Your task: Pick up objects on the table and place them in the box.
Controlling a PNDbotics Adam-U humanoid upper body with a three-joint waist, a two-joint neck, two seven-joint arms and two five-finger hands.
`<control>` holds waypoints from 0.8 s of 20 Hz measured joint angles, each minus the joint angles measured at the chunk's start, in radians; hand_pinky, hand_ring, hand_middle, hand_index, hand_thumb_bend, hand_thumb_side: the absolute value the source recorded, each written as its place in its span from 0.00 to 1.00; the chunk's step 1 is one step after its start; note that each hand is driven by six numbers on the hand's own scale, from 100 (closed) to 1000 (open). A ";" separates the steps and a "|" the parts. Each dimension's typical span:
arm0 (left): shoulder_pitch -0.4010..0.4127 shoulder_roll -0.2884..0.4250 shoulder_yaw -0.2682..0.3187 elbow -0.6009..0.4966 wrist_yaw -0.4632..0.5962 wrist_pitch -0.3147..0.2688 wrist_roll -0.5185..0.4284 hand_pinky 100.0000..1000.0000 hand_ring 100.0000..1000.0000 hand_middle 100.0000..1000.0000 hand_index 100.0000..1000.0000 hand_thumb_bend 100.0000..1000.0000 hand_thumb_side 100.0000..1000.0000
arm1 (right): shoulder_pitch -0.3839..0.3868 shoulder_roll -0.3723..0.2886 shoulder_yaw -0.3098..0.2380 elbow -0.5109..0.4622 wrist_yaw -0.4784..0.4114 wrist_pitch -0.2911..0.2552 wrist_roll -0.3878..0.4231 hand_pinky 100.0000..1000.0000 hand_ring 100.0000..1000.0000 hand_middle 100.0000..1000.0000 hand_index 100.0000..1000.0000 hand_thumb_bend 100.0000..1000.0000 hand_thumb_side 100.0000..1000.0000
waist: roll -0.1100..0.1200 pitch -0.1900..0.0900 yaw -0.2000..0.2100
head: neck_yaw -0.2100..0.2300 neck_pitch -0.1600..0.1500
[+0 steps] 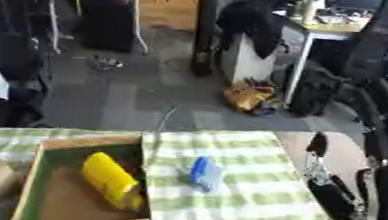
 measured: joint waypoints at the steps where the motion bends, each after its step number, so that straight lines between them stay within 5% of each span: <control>1: 0.000 0.000 0.000 0.000 0.000 0.000 0.000 0.92 0.96 0.94 0.99 0.00 1.00 | 0.000 0.000 0.000 0.000 -0.001 0.000 0.000 1.00 1.00 1.00 1.00 0.00 0.18 | 0.000 0.000 0.000 | 0.000 0.000; 7: -0.004 -0.007 0.000 0.000 0.000 0.001 0.001 0.92 0.96 0.94 0.99 0.00 1.00 | 0.000 0.001 0.001 0.000 -0.008 0.001 0.000 1.00 1.00 1.00 1.00 0.00 0.12 | 0.000 0.000 0.002 | -0.004 0.000; 8: -0.004 -0.007 0.000 0.000 0.000 0.001 0.001 0.92 0.96 0.94 0.99 0.00 1.00 | 0.000 0.001 0.003 0.000 -0.012 0.002 -0.002 1.00 1.00 1.00 1.00 0.00 0.56 | 0.000 0.000 0.002 | -0.005 0.000; 9: -0.004 -0.007 0.000 0.000 0.000 0.001 0.001 0.92 0.96 0.94 0.99 0.00 1.00 | 0.000 0.001 0.007 0.000 -0.019 0.000 -0.005 1.00 1.00 1.00 1.00 0.00 0.86 | 0.000 0.000 0.002 | -0.005 0.000; 10: -0.004 -0.007 -0.001 0.000 0.000 0.002 0.000 0.92 0.96 0.94 0.99 0.00 1.00 | 0.000 0.002 0.011 0.000 -0.029 -0.005 -0.008 0.98 1.00 1.00 1.00 0.00 1.00 | 0.000 0.000 0.003 | -0.005 0.000; 16: -0.004 -0.007 -0.007 0.000 0.002 0.008 -0.004 0.92 0.96 0.94 0.99 0.00 1.00 | 0.007 -0.015 0.030 0.000 -0.261 -0.011 0.073 0.87 1.00 0.93 1.00 0.00 1.00 | -0.011 -0.010 0.005 | 0.020 0.003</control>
